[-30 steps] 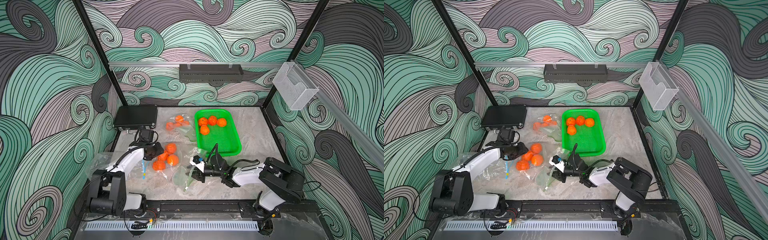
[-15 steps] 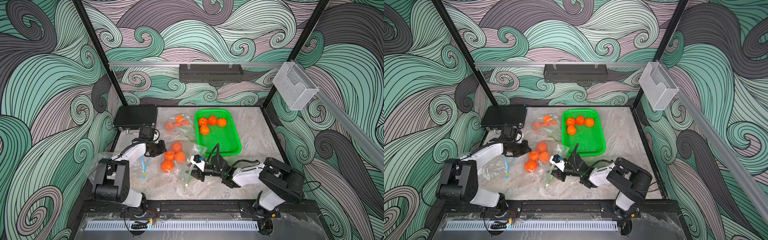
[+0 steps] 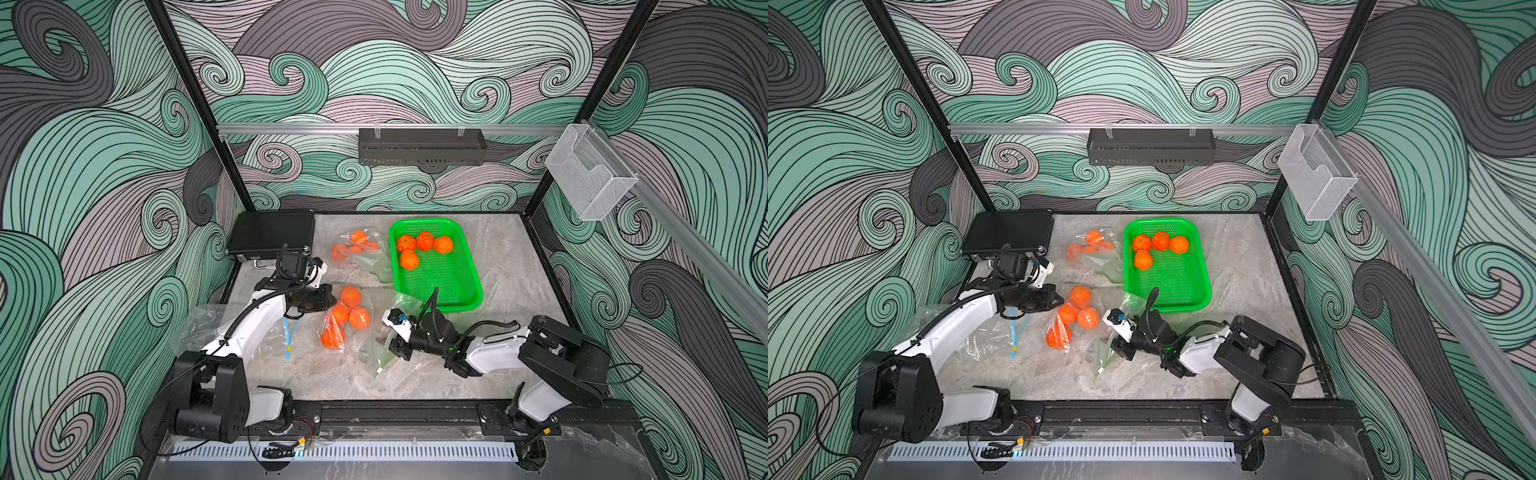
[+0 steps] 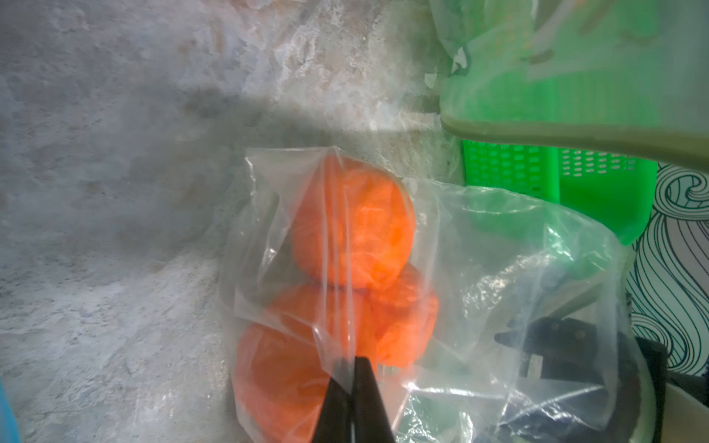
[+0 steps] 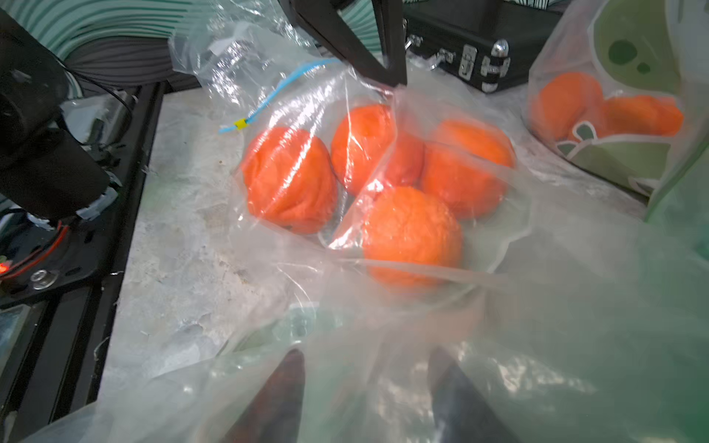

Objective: Open the zip-top bag and take out the orange
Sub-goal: Adjust the zipper food storage bag at the center of the board.

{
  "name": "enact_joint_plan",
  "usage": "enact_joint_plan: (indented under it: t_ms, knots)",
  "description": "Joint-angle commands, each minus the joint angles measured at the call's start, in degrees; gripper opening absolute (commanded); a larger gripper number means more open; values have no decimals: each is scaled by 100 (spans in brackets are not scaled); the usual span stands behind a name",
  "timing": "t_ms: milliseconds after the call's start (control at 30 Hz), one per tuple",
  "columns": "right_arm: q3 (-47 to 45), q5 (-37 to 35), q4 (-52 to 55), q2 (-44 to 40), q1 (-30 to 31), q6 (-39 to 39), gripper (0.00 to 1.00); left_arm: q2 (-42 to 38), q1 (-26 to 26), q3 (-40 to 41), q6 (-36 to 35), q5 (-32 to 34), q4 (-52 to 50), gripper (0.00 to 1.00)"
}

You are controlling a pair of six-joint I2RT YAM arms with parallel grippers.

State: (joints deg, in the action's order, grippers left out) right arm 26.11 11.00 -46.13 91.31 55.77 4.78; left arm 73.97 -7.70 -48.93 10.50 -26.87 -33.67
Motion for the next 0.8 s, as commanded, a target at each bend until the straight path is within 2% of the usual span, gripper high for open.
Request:
enact_joint_plan:
  t_ms: [0, 100, 300, 400, 767]
  knots:
    - [434, -301, 937, -109, 22, 48, 56, -153, -47, -197, -198, -303, -219, 0]
    - [518, -163, 1073, 64, 28, -51, 55, -201, -82, -384, -109, -392, -433, 0]
    - [243, -103, 1019, 163, 103, -118, 53, -357, -90, -750, -302, 219, -932, 0]
    - [108, -109, 1163, 64, 199, -139, 53, -432, -87, -803, -326, 282, -972, 0]
    - [-263, -727, 1180, 183, 414, -188, 53, -497, -90, -951, -555, 507, -1047, 0]
